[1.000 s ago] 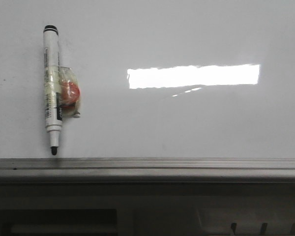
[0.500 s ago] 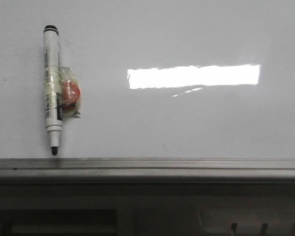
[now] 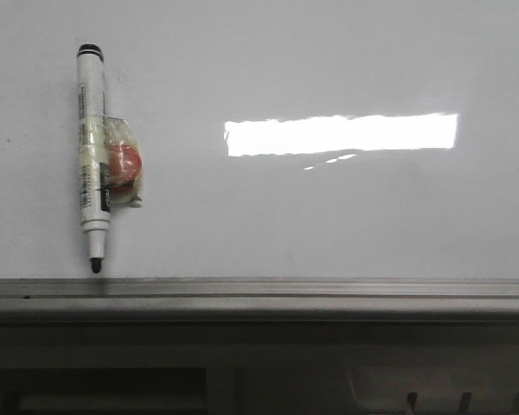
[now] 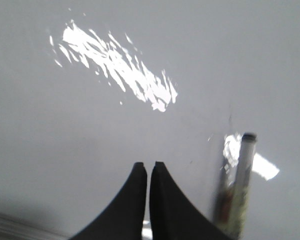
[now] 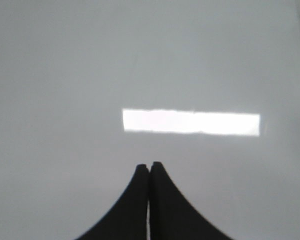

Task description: Write number 3 on whiteboard

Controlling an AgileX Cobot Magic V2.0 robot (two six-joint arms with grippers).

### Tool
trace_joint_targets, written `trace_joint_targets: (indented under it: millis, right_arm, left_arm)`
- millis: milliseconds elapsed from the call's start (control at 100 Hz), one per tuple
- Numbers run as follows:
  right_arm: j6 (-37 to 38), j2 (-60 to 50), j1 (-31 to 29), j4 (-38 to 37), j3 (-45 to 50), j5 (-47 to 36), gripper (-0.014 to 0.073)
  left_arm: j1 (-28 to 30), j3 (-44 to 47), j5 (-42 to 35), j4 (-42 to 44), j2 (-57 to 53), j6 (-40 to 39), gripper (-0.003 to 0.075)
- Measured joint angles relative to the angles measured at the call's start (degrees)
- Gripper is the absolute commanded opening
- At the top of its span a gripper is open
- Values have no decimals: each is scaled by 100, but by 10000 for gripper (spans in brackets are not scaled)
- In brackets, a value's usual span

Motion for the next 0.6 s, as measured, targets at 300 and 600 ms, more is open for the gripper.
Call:
trace_joint_targets:
  millis: [300,600]
  right_arm:
    - [599,0,0,1949,0,-1509,-62]
    - [751,24,0,2804,-353,-144,-59]
  left_arm:
    - [0,0,-396,-1439,0,-10,-21]
    - [0,-243,-293,-777,0,178,-18]
